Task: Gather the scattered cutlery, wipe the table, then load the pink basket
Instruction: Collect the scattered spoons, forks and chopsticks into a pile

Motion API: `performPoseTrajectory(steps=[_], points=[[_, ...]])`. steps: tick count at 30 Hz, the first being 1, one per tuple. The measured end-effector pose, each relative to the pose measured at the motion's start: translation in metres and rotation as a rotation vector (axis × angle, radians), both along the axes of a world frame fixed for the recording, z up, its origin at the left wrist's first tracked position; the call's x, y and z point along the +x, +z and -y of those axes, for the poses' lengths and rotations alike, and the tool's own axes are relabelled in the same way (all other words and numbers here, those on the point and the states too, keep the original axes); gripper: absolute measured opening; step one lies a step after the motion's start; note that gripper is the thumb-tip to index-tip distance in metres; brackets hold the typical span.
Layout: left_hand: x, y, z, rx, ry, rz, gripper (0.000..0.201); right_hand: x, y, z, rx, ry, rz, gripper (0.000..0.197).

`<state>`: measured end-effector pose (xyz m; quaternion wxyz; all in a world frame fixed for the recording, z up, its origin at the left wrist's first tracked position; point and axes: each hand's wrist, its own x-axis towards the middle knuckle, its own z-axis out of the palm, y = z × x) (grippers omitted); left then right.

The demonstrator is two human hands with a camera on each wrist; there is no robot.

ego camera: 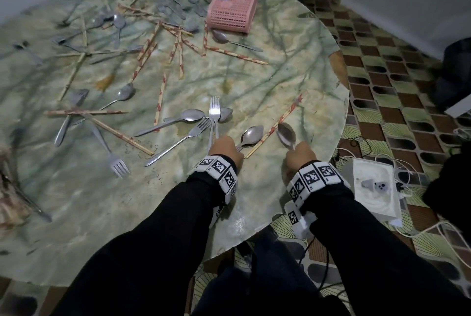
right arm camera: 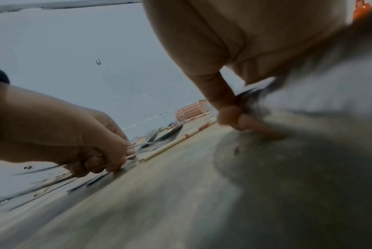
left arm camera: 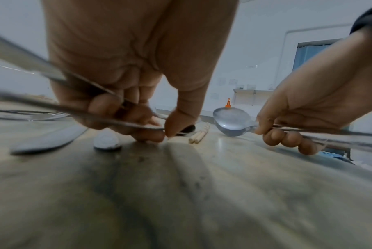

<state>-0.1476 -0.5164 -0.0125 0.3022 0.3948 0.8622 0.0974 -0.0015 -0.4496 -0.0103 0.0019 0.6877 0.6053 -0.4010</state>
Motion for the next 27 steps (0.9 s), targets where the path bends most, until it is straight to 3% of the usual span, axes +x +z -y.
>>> performPoseTrajectory(steps=[2, 6, 9, 13, 17, 24, 27], points=[[-0.002, 0.000, 0.000, -0.006, 0.006, 0.018, 0.008, 0.001, -0.004, -0.003, 0.001, -0.071, -0.088, 0.034], [-0.008, 0.005, -0.007, 0.002, 0.035, 0.031, 0.028, -0.001, -0.003, -0.016, 0.071, -0.244, -0.331, 0.017], [-0.011, 0.008, -0.014, 0.043, 0.104, 0.087, 0.030, -0.006, -0.001, -0.036, 0.098, -0.293, -0.410, 0.032], [-0.012, 0.008, -0.022, 0.116, 0.209, 0.225, 0.029, -0.013, 0.002, -0.063, 0.089, -0.195, -0.328, 0.027], [-0.011, 0.008, -0.024, 0.134, 0.292, 0.410, 0.018, -0.021, 0.000, -0.082, 0.123, -0.077, -0.234, 0.037], [-0.004, -0.001, -0.028, -0.007, 0.219, 0.336, 0.026, -0.040, -0.004, -0.100, 0.151, 0.075, -0.090, 0.052], [-0.003, 0.001, -0.032, -0.042, 0.170, 0.299, 0.022, -0.046, -0.011, -0.108, 0.133, 0.112, -0.062, 0.033]])
